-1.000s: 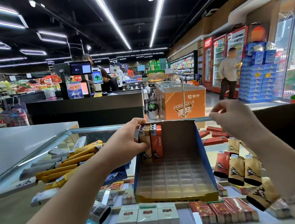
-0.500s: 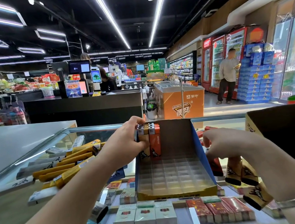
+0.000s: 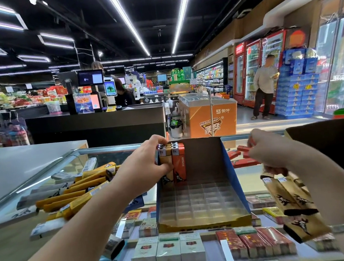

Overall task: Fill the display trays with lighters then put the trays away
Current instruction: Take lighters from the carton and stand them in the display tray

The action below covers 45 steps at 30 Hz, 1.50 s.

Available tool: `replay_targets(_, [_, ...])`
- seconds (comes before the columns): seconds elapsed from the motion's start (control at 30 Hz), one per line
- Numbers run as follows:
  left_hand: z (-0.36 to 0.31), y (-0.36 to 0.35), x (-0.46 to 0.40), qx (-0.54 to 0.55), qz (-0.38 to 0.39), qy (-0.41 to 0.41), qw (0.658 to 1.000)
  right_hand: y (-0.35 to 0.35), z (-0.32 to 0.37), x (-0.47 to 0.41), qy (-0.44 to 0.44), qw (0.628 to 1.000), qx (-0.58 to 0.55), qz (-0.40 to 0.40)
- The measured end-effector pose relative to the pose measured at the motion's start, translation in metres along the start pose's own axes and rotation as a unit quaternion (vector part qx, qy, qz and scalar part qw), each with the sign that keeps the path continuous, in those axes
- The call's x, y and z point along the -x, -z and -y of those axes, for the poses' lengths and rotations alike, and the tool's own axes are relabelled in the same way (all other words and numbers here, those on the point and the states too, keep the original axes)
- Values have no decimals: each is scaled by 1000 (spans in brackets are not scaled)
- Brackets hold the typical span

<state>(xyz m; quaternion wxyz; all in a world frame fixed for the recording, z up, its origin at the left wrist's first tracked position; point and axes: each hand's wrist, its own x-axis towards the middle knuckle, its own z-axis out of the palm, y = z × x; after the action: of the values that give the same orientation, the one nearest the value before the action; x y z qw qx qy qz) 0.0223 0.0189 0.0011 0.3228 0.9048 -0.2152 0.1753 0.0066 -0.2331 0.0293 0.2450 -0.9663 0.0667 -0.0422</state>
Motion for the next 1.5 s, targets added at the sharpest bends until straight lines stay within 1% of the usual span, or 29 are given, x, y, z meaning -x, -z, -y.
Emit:
replay_targets(0.03, [0, 0, 0, -3, -2, -1, 1000, 5, -4, 0, -8, 999, 37, -3])
replay_targets(0.07, [0, 0, 0, -5, -4, -3, 1000, 9, -6, 2, -19, 996, 80, 15])
replay_targets(0.13, [0, -1, 0, -6, -4, -5, 1000, 14, -9, 7, -53, 983, 159, 77])
replay_targets(0.2, [0, -1, 0, -5, -3, -5, 1000, 16, -11, 11, -81, 971, 192, 119])
replay_targets(0.27, [-1, 0, 0, -12, -5, -7, 1000, 14, -12, 13, -77, 970, 187, 132])
replay_targets(0.37, [0, 0, 1, -16, -11, -10, 1000, 4, -8, 12, -47, 975, 165, 139])
replay_targets(0.5, [0, -1, 0, -12, -10, -7, 1000, -9, -3, 6, -8, 981, 144, 132])
replay_targets(0.57, [0, -1, 0, -15, -11, -9, 1000, -13, -3, 0, 5, 984, 127, 124])
replay_targets(0.63, [1, -1, 0, -17, -11, -8, 1000, -16, -5, -6, 10, 994, 67, 87])
replay_targets(0.7, [1, -1, 0, -11, -9, -4, 1000, -15, -9, -14, 1, 1000, -5, -3])
replay_targets(0.77, [1, -1, 1, -8, -9, -4, 1000, -14, -15, -20, -30, 994, -21, -101])
replay_targets(0.83, [0, 0, 1, -6, -8, -3, 1000, -16, -20, -23, -63, 987, -14, -145])
replay_targets(0.9, [-1, 0, 1, -6, -6, -1, 1000, -23, -25, -26, -79, 986, 20, -146])
replay_targets(1.03, [-1, 0, 2, -5, -4, 3, 1000, -35, -29, -32, -74, 982, 114, -131])
replay_targets(1.13, [-3, 0, 2, -4, -3, 6, 1000, -37, -27, -32, -85, 981, 128, -116])
replay_targets(1.23, [-2, 0, 2, -4, -2, 3, 1000, -35, -25, -31, -94, 988, 82, -89])
replay_targets(1.37, [-1, 0, 2, -13, -9, 1, 1000, -28, -22, -28, -77, 993, -45, -74])
replay_targets(1.43, [-1, 0, 1, -11, -7, 2, 1000, -23, -21, -25, -62, 987, -127, -79])
replay_targets(1.5, [0, 0, 1, -12, -3, 4, 1000, -17, -19, -23, -43, 968, -233, -86])
